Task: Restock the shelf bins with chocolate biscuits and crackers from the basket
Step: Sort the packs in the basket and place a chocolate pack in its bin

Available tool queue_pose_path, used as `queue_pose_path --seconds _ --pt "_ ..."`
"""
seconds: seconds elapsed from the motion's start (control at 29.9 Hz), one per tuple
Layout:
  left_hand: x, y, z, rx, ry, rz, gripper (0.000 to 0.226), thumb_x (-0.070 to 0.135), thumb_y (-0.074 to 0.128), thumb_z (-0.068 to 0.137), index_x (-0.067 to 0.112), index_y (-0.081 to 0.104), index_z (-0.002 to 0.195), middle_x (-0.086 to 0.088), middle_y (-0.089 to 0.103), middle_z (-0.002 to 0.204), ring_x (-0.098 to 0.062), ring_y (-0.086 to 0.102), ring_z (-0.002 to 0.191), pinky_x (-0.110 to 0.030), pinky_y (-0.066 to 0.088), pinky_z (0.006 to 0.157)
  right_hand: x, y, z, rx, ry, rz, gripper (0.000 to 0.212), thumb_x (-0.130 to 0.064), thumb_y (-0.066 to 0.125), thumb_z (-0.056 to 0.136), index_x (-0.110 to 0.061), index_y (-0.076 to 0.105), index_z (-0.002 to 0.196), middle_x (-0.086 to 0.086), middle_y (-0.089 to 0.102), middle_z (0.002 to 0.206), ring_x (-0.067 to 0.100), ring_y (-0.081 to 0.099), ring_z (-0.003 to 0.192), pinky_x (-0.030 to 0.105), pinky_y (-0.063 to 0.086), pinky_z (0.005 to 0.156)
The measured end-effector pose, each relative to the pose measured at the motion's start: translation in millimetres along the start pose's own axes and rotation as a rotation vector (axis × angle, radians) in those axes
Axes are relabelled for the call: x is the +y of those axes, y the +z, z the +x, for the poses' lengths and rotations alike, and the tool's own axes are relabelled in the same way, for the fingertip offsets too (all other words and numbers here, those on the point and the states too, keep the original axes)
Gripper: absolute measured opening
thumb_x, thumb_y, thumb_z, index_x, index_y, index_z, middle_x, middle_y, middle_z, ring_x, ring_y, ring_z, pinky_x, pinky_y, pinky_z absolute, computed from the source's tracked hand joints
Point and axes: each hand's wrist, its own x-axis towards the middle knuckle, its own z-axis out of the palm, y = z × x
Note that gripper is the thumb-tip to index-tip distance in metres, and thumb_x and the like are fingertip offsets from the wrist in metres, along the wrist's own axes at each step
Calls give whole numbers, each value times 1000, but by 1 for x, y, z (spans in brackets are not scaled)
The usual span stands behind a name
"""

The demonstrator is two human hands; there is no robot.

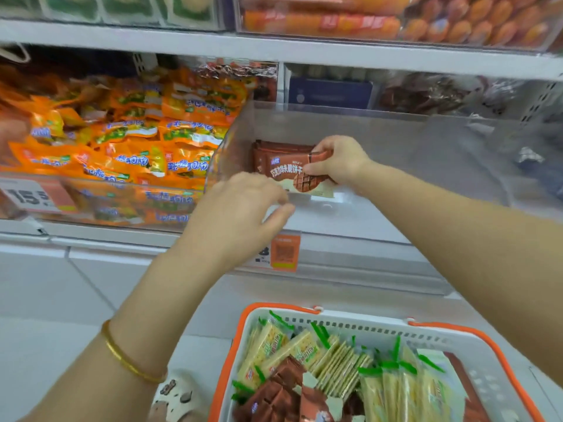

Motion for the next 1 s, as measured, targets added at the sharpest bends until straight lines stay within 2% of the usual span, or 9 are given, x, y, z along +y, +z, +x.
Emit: queue_pose_path --seconds 0.1,0.2,0.3,0.47,0.67,0.77,0.87,0.94,1.0 --pt "-2 6 -1 -54 -10 60 59 54 15 84 25 65 97 6 65 101 -20 54 100 -38 42 82 10 20 27 87 -84 -213 31 -19 75 79 -9 61 105 6 63 102 22 61 95 33 51 84" --pt "0 4 2 -95 -36 60 56 52 18 83 27 64 105 6 63 109 -19 51 105 -39 40 87 16 32 39 120 -85 -406 27 -27 72 81 -18 60 103 4 64 107 24 60 97 32 47 80" --pt "1 4 3 -103 -39 60 57 51 17 82 27 63 107 7 62 111 -18 49 107 -37 39 88 21 39 44 158 -74 -546 38 -32 70 83 -16 53 113 8 57 116 30 57 102 36 47 80" --pt "-1 8 0 -39 -26 21 69 53 4 79 27 64 102 8 63 105 -16 50 102 -35 40 81 20 45 51 199 -137 -609 53 -28 73 82 -8 42 120 15 43 123 38 56 100 40 46 75" --pt "-3 12 -1 14 -9 24 65 52 9 82 26 66 97 7 65 99 -17 53 98 -34 41 78 19 44 47 212 -118 -642 62 -32 73 81 -7 38 125 16 40 128 38 54 107 43 47 79" --pt "-3 14 -3 121 37 -14 52 46 24 88 19 68 97 3 68 97 -24 59 93 -39 46 75 16 37 40 219 -86 -673 66 -36 74 80 -9 37 128 15 42 128 35 53 109 39 46 77" --pt "1 13 -7 387 163 20 31 27 44 91 11 68 101 -3 69 102 -29 62 91 -41 45 71 2 21 23 232 -55 -635 54 -30 71 83 -9 42 124 15 44 126 37 55 107 38 44 77" --pt "13 14 -17 524 230 44 24 16 51 88 7 70 100 -6 68 100 -30 61 88 -39 42 70 -11 1 -4 273 -87 -492 34 -25 68 85 -13 48 110 10 49 116 31 56 99 34 41 73" --pt "31 18 -34 572 285 31 20 10 54 85 6 71 95 -7 68 94 -30 60 81 -36 37 67 -20 -22 -54 278 -191 -280 21 -20 68 83 -19 48 89 0 53 95 22 55 86 32 42 67"
